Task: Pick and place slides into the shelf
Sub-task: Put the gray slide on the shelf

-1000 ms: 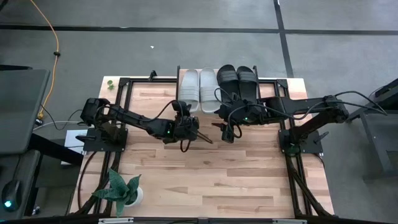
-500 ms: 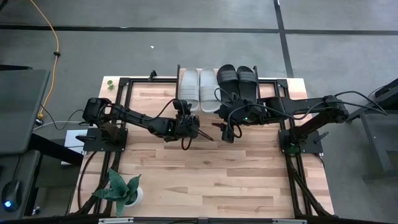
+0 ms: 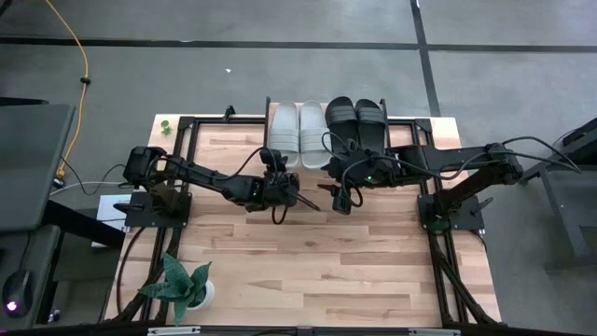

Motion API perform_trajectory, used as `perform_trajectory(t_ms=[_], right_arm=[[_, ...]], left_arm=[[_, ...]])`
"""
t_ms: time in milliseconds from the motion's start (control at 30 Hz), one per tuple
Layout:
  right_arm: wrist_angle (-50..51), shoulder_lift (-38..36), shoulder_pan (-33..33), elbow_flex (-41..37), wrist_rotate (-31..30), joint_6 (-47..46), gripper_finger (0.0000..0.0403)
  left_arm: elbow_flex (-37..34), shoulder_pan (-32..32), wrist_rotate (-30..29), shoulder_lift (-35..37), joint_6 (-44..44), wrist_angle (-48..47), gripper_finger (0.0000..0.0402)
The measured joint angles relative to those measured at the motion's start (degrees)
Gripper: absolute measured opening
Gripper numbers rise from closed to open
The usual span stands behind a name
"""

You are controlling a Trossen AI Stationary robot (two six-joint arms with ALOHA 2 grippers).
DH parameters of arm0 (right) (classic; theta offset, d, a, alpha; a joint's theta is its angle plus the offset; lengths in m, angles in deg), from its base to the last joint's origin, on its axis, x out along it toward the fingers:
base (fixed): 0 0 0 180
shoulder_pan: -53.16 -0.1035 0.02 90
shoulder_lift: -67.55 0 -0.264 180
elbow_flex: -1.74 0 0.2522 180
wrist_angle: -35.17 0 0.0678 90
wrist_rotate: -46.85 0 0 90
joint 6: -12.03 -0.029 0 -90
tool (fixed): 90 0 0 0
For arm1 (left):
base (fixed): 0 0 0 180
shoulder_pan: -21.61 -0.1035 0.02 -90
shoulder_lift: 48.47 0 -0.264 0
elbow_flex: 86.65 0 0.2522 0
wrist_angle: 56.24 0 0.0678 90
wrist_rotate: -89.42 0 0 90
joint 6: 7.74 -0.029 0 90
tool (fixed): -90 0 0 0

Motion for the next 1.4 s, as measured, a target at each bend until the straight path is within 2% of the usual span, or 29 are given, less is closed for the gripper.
perform_trajectory(t_ms=[300,867,1400], right_arm=[[0.02,0.00,0.00,0.00,-0.02,0.00,0.0211],[0.13,0.00,0.00,0.00,-0.04,-0.37,0.0211],[0.13,0.00,0.00,0.00,-0.04,-0.41,0.0211]], left_arm=[[-0.02,0.02,1.01,-0.04,1.42,-0.09,0.0096],[-0.02,0.04,1.10,-0.09,1.47,-0.43,0.0118],[0.00,1.42,1.20,-0.09,1.02,-0.77,0.0199]])
